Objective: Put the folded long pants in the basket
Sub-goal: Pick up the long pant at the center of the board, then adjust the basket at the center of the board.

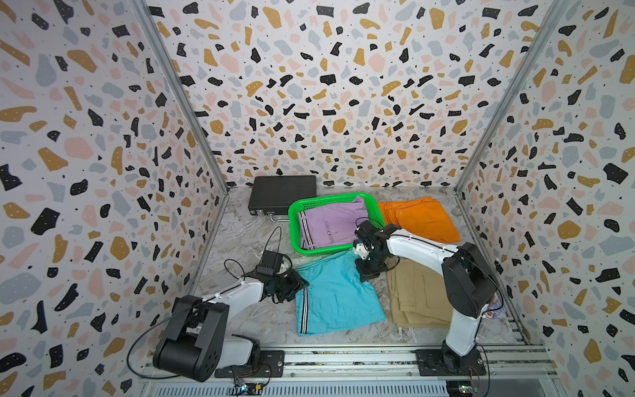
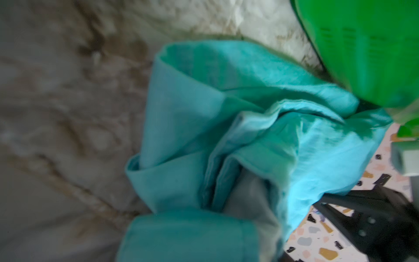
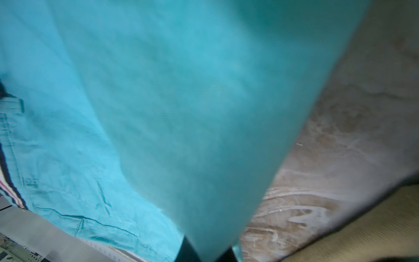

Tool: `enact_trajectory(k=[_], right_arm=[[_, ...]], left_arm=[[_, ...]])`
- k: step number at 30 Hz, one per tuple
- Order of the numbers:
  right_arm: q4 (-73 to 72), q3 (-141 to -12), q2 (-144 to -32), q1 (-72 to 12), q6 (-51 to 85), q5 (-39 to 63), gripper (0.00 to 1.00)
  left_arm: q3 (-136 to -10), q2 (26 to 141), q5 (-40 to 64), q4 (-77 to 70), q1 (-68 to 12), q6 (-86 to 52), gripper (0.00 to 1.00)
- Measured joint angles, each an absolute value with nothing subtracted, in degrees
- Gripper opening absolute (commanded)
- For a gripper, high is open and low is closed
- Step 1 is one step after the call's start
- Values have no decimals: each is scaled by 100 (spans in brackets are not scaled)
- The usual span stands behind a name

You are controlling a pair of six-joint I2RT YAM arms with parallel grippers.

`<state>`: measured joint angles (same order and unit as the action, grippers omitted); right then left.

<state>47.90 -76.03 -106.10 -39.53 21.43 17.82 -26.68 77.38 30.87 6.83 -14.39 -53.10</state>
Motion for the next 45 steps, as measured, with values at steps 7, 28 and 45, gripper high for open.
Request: enact_trajectory(k=[7,28,45], right_arm=[[4692,-7406,-10442,-3948,2137,2119,0],[5955,-10241,-9561,-3444,1651,2875,0],[6410,-13638,-12844,-2117,1645,2838,0]], left_arm=[[-2676,7590,3055,884,-1476,-5212,0],[-6740,6576,2196,4313,-1463,-4005,0],[-10250,11170,2663,4071,-1094,-3190,0]])
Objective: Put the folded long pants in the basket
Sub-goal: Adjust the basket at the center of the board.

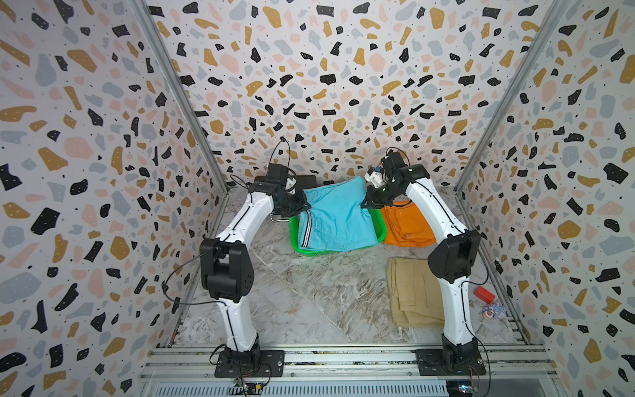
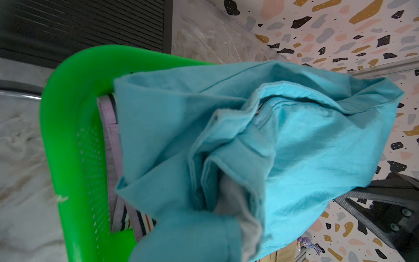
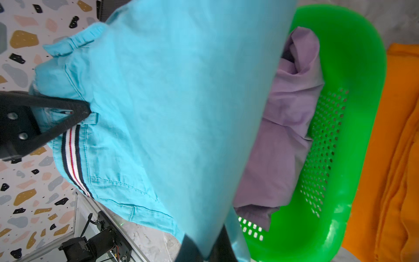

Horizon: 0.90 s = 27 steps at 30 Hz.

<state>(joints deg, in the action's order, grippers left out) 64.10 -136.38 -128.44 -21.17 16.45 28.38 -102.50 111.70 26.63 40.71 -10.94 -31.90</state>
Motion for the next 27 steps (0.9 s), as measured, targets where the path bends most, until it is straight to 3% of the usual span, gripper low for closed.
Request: enact_trajectory(k=[11,21,27], right_arm=[[5951,-13775,-13946,-2025,1378,2467,0],[5590,-13817,-14276,-1988,1094,2248,0],[5118,-13262,-13876,-1988,1085,2156,0]], left_arm=[[-10687,12525,2698,4080,-1092,-3109,0],[-10414,12514,2495,3721,-1092,-3105,0],[-10256,12178,2434,3564,-1105,-3114,0]])
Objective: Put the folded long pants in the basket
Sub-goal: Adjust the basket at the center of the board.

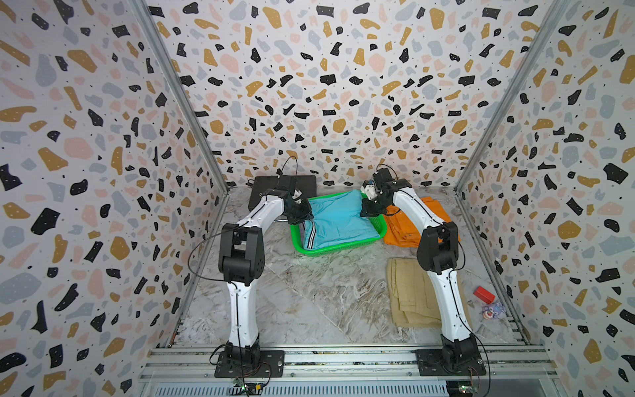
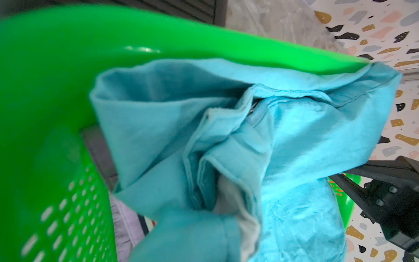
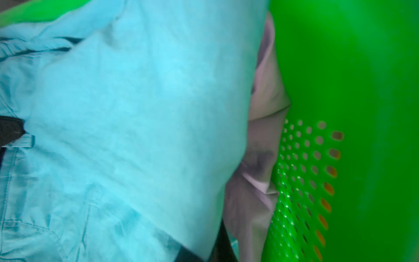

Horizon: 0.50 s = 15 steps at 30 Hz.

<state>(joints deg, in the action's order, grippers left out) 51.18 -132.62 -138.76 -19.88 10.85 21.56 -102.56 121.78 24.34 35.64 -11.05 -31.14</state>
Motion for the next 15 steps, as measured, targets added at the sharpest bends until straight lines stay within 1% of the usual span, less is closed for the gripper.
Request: enact_trajectory(k=[7,9,12,15], right_arm=[[4805,-13176,-13244,-1988,1009,2034,0],[4748,-13170,-13240,-1988,1000,2032,0],[4482,-12835,-13288,-1988,996,2010,0],[4333,-12637,-13524,-1988,985,1975,0]], left_arm=[[-10252,11789,2368,3212,-1103,-3111,0],[-10250,11852,2355,3157,-1105,-3111,0],[-10189,12009,2303,3114,-1105,-3089,0],[-10138,12263,2320,3089,-1105,-3087,0]])
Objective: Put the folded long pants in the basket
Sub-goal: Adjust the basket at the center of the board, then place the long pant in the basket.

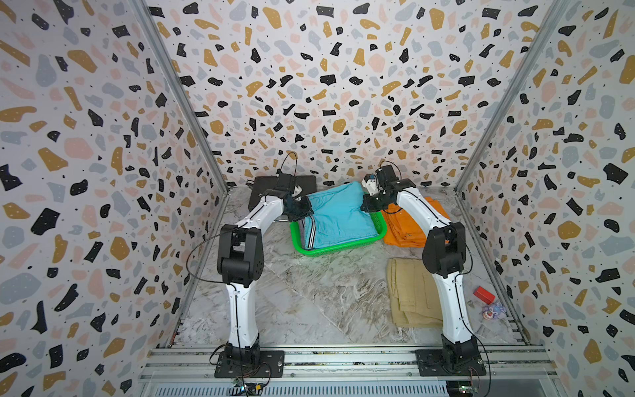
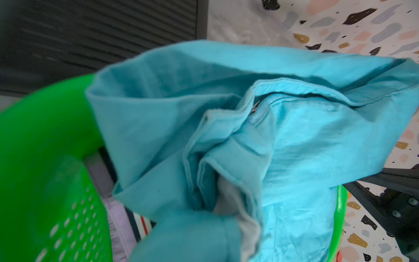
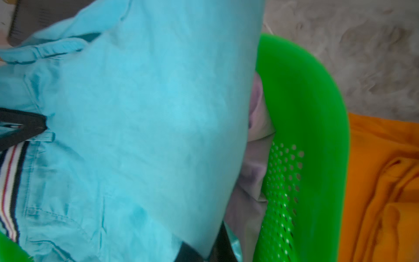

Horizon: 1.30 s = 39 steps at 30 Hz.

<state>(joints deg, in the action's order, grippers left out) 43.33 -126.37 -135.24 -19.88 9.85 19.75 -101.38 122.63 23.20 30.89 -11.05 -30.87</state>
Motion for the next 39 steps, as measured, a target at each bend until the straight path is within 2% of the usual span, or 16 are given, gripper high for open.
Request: enact_trajectory(k=[6,14,18,19,20,21,25,27,30,32,35,39], right_arm=[[3785,-11837,-13546,-1988,1028,1942,0],[2276,-8687,-11699,-2104,1942,1885,0],[1826,-7819,-11120,-2231,2569,1868,1],[1782,-7756,-11078,-2250,2646,1857,5],[1772,-7736,-11061,-2265,2716,1837,12],[1787,-7760,-11065,-2270,2773,1826,20],[2290,-8315,-11203,-2307,2718,1708,37],[2574,-8569,-11214,-2294,2622,1581,43],[2864,-8659,-11054,-2248,2558,1459,48],[3055,-8635,-10851,-2228,2547,1380,48],[3260,-8626,-10405,-2231,2467,1271,42],[3378,-8952,-10020,-2311,2239,1173,35]], left_arm=[[-9876,12390,2314,2941,-1100,-3094,0],[-9979,12525,2661,3094,-1129,-2867,0],[-10280,12715,2917,3406,-1142,-2589,0],[-10313,12733,2945,3450,-1142,-2539,0],[-10315,12733,2954,3472,-1142,-2486,6],[-10315,12733,2952,3481,-1140,-2458,18],[-10226,12604,2869,3474,-1131,-2405,49],[-10062,12372,2696,3498,-1094,-2425,56],[-9769,11878,2495,3577,-993,-2519,59],[-9603,11487,2386,3603,-934,-2615,56],[-9483,10910,2261,3645,-893,-2746,49],[-9765,10637,2364,3673,-945,-2821,48]])
